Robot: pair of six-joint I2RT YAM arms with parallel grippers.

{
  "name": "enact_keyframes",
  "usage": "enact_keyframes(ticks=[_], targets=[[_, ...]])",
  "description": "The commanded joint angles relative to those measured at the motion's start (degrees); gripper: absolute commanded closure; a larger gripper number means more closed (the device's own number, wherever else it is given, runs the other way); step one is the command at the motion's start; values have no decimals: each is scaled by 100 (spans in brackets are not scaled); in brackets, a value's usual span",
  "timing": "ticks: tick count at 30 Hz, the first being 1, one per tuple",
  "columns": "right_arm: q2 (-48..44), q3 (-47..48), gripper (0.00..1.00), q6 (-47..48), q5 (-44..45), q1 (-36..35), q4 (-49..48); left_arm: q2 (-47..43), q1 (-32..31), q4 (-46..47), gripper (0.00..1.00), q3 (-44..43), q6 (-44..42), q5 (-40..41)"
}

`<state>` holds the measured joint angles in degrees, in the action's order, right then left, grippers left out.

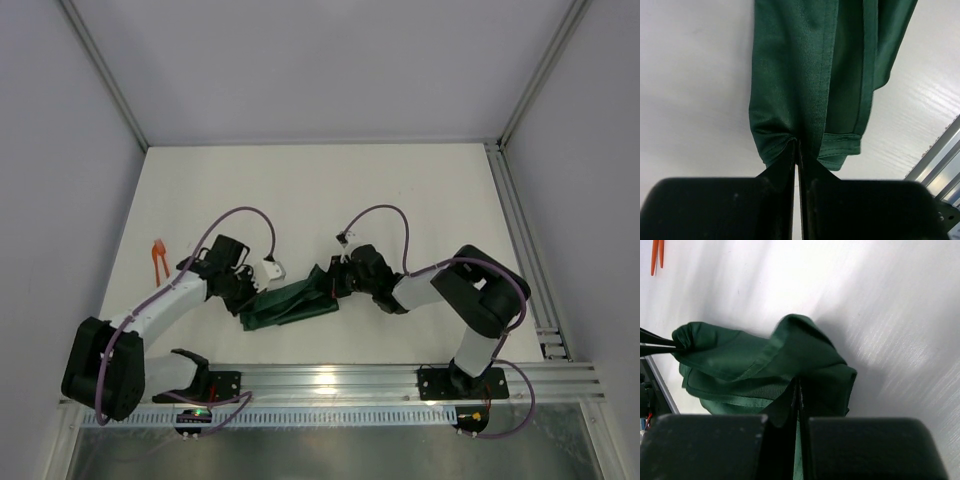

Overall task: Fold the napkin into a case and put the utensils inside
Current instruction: Smooth out the smaller rectangle-folded napkin at the center of the board.

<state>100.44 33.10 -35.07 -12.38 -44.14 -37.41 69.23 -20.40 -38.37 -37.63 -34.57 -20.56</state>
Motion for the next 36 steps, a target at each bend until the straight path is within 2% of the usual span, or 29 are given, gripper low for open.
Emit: enact_keyframes(ticks=[1, 7, 14, 17, 18, 20, 23, 28, 31, 32, 36], targets=[[90, -111, 96, -61, 192, -7, 199, 143, -270, 136, 100, 168, -261, 508], [-418, -24, 96, 245, 43, -7, 417, 372, -508, 427, 100, 335, -252, 895], [-1535, 582, 83, 1124, -115, -7, 1797, 284, -561, 436, 100, 352, -191, 913], [-1870, 872, 70, 1353, 112, -7, 2298, 275, -605, 488, 100, 370, -156, 966], [-1871, 943, 59, 1397, 183, -7, 2378, 275, -614, 497, 100, 379, -147, 975], [-1748, 1144, 47, 1476, 350, -7, 2449, 284, -631, 532, 100, 370, -112, 966], [-1266, 1539, 37, 1529, 578, 2, 2685, 293, -667, 550, 100, 361, -77, 1018], [-484, 1963, 40, 1564, 535, 19, 2835, 275, -693, 541, 100, 370, -50, 1054], [-394, 1972, 53, 1547, 526, 19, 2862, 240, -693, 541, 100, 370, -33, 1071], [-429, 1859, 62, 1538, 491, 19, 2827, 231, -693, 550, 99, 370, -24, 1054], [-727, 1481, 76, 1416, 482, 11, 2669, 240, -693, 524, 99, 344, 3, 1071]])
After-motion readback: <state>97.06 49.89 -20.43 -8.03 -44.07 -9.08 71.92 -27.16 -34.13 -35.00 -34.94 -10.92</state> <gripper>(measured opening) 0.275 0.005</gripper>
